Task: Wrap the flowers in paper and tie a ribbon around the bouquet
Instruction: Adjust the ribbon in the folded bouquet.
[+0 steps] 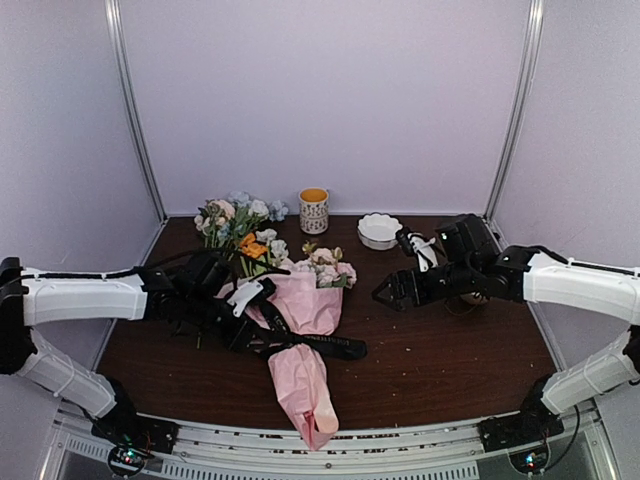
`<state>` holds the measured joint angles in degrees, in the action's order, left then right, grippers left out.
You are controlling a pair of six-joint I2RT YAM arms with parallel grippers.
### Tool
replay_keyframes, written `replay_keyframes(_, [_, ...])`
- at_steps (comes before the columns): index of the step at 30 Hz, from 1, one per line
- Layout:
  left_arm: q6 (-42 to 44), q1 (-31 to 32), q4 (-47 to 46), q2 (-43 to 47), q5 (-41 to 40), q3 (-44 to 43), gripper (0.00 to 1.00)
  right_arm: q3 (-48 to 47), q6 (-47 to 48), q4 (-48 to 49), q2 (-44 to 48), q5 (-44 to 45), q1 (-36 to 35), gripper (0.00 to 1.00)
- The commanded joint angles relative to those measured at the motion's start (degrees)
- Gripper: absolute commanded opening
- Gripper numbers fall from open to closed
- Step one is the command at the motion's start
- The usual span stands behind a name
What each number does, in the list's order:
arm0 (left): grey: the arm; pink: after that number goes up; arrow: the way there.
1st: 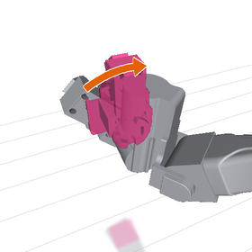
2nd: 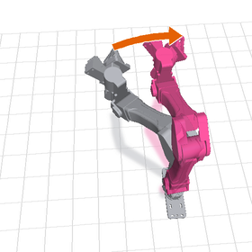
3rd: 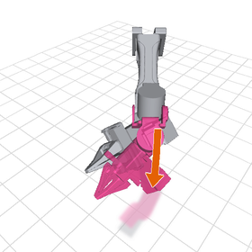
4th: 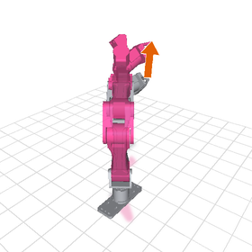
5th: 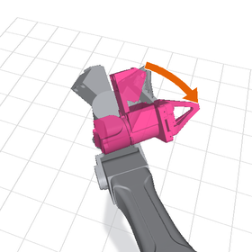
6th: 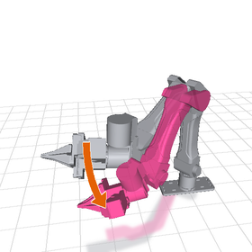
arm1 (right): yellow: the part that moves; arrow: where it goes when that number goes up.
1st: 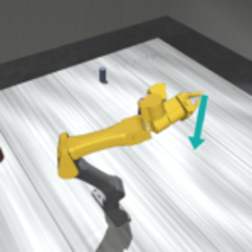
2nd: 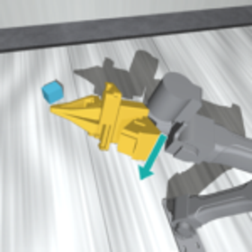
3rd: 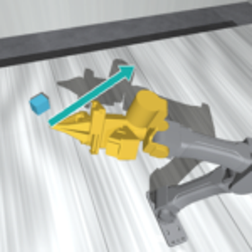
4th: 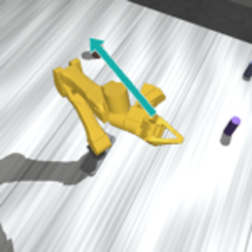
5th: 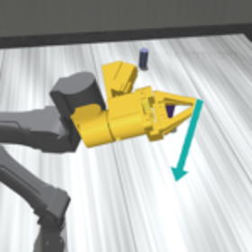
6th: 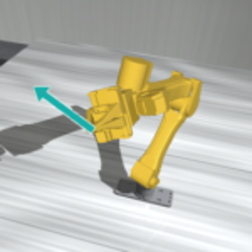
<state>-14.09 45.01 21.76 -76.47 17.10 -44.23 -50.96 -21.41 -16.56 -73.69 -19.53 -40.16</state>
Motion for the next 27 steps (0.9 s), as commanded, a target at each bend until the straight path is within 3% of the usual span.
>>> replay_keyframes(1, [0.62,0.25,-5.1,-1.29,4.4,-0.97,0.22,0.99,-0.31,0.25,0.56,0.79,-0.09,1.0])
replay_keyframes(2, [0.57,0.3,-5.22,-1.18,5.33,-0.64,0.08,1.05,-0.22,0.21,0.69,0.93,-0.09,1.0])
replay_keyframes(3, [0.36,0.4,-5.23,-0.73,5.46,-0.11,0.0,1.38,-0.21,0.33,0.8,1.02,-0.09,1.0])
replay_keyframes(15, [-10.74,2.0,-3.97,15.54,2.11,16.36,0.0,1.25,-0.14,1.56,-1.33,0.28,-0.11,1.0])
replay_keyframes(22, [-15.19,4.14,-5.23,11.98,1.01,19.28,0.0,0.42,0.03,0.8,-1.28,1.18,-0.1,1.0])
replay_keyframes(23, [-14.92,4.32,-5.05,11.31,0.89,18.88,0.07,0.34,0.09,0.55,-1.04,1.65,-0.09,1.0])
replay_keyframes(25, [-14.35,4.93,-3.9,11.53,-0.82,17.11,0.51,0.46,0.05,0.05,-0.37,3.26,-0.06,1.0])
replay_keyframes(27, [-13.73,6.19,-1.57,13.31,-5.58,15.49,0.86,0.63,-0.22,-0.58,0.36,5.34,0.35,1.0])
